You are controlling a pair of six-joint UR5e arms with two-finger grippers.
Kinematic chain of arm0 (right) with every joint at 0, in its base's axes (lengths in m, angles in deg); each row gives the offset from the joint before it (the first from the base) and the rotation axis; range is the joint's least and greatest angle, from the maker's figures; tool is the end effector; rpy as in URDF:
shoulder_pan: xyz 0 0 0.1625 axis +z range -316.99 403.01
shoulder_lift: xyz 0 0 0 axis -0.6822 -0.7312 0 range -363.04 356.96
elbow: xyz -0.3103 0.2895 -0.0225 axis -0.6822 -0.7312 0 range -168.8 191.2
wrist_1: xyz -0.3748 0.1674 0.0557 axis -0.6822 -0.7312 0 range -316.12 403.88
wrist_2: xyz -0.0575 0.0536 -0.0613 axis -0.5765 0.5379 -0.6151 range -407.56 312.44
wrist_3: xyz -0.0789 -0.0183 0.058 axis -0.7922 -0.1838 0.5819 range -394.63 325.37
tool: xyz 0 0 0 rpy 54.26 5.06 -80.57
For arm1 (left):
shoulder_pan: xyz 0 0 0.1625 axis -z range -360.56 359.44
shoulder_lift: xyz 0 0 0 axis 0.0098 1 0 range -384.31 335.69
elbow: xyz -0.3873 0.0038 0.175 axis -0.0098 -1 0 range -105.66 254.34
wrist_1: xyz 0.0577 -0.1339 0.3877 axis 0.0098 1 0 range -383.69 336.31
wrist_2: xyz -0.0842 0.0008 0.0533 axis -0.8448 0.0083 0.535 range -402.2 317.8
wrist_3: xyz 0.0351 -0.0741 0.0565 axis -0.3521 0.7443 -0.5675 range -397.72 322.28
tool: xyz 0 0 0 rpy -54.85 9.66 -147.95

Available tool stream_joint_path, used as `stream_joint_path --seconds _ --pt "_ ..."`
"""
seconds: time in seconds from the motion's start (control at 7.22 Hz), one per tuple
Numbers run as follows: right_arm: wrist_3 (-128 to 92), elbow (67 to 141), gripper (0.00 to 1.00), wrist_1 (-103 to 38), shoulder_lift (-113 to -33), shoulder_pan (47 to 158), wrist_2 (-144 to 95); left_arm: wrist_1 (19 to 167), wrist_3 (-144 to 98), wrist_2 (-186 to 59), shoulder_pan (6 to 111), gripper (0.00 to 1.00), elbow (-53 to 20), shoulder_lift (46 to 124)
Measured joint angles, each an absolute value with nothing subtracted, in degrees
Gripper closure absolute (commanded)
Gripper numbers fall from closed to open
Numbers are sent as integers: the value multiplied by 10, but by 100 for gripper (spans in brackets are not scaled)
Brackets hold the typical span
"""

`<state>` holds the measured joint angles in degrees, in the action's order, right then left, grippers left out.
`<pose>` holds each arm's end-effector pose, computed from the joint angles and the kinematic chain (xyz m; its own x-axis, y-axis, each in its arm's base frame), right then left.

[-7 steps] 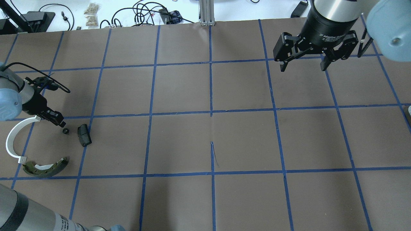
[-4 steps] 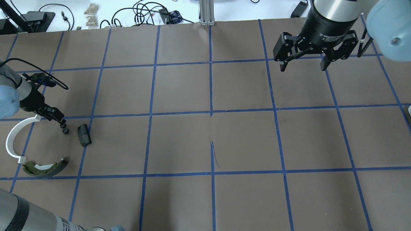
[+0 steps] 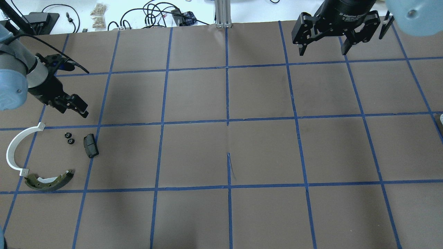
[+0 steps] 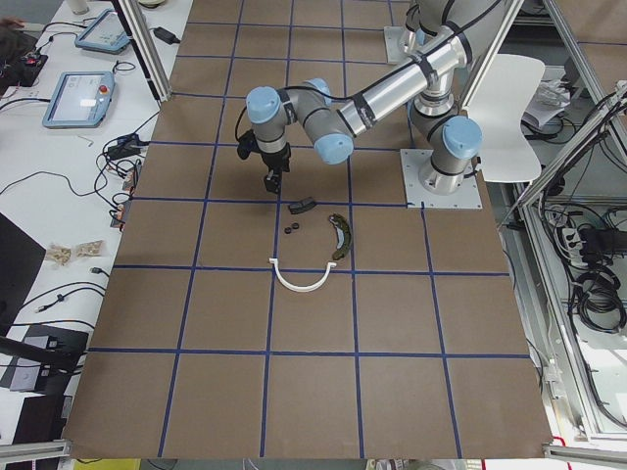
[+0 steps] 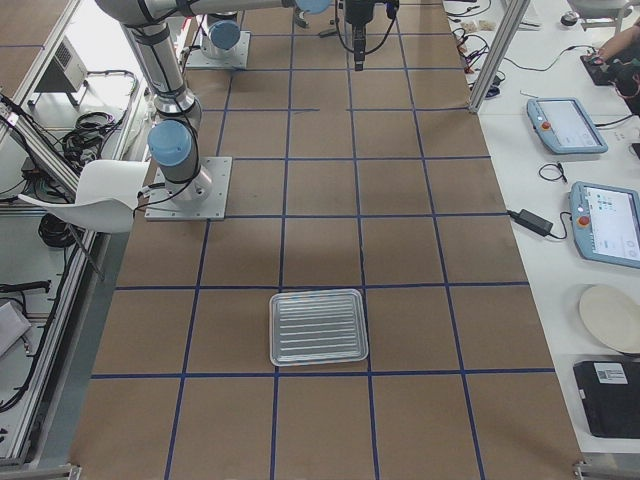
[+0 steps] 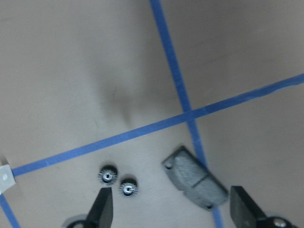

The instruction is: Place bearing gear from tray to pile

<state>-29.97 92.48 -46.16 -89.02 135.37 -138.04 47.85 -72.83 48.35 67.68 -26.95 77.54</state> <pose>0.1541 -0.5223 0.5276 -0.9992 0.0408 0.0016 0.0405 0.9957 -0.0831 0.0769 -0.5497 0.3170 -0.9725 0.2298 0.0392 0.2321 0.9700 0.0722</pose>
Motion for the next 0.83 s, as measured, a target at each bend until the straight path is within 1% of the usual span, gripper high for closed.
stream_joint_path --seconds 0.14,0.42,0.55,0.83 --pt "-302 920 0 -445 -886 1356 -1381 529 -635 478 735 0 -245 749" --pt "-309 920 0 -404 -886 1359 -1377 641 -461 473 846 0 -169 710" --pt "-326 920 0 -395 -884 1359 -1375 677 -420 472 876 0 -143 695" --pt "-358 920 0 -396 -884 1359 -1375 700 -404 469 893 0 -134 663"
